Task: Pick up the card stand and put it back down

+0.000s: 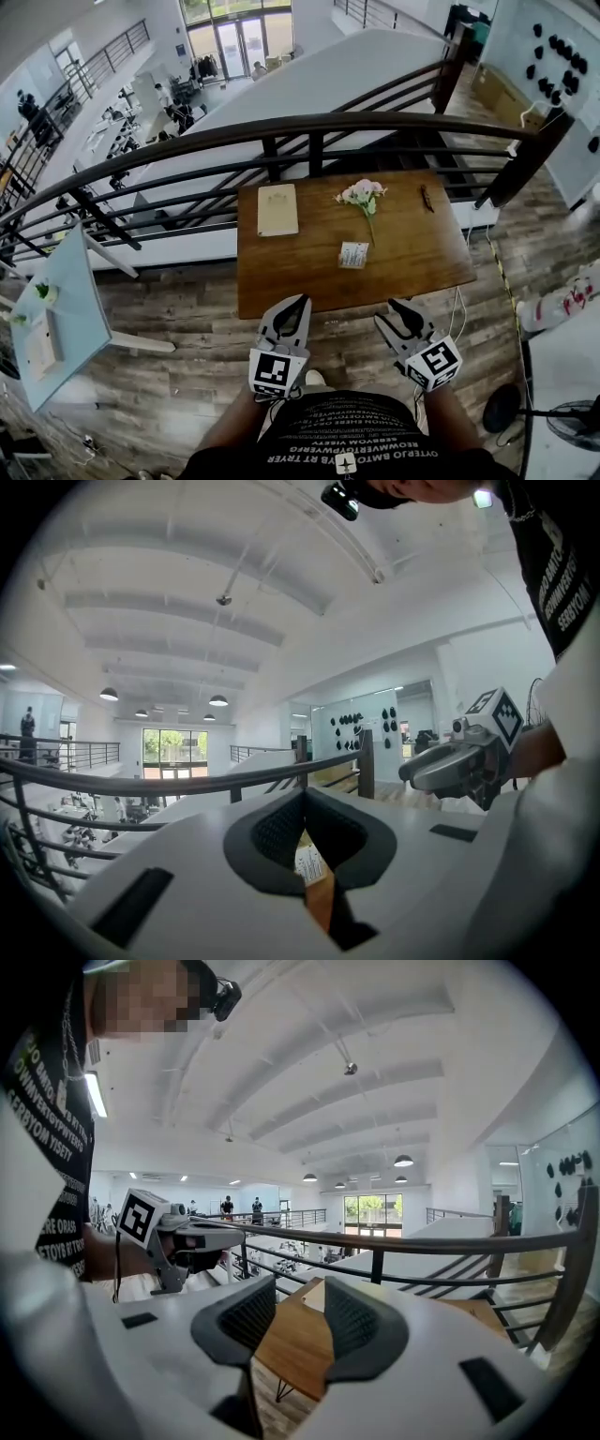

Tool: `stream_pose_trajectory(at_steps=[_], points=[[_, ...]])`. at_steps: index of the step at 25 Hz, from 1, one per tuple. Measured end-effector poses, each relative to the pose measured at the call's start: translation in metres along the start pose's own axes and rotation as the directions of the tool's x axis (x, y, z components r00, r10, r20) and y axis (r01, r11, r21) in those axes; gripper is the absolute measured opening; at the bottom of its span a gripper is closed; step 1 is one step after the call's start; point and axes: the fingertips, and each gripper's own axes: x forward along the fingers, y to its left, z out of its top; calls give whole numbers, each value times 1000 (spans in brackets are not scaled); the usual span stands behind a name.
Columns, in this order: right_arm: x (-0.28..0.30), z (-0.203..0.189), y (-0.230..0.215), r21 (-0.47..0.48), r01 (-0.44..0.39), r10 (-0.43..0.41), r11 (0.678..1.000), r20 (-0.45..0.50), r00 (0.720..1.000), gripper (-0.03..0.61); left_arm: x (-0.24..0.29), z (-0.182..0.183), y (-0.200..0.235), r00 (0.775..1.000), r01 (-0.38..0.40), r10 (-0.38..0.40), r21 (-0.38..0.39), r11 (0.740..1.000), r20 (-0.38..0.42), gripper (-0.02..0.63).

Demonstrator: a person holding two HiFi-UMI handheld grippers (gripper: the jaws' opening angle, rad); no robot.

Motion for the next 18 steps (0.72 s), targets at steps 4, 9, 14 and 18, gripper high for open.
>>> stream_pose_trajectory(at_steps=[4,9,14,18], points=[[3,-4,3,15,0,0,1000,-10,1000,150,1,5,1,1000,14,-14,0,1000,11,23],[-2,-6,4,2,5,-5,1000,-17,1000,150,0,6,-6,999,37,-37,21,999,9,23],[-5,-12,-6,13,13,-13,1000,-17,1000,150,6,-4,-10,999,43,-43,21,999,-23,23],[-3,-22,-20,23,4,-3,1000,-21,1000,150,20,-10,-16,999,37,-36,16,999,-30,23]])
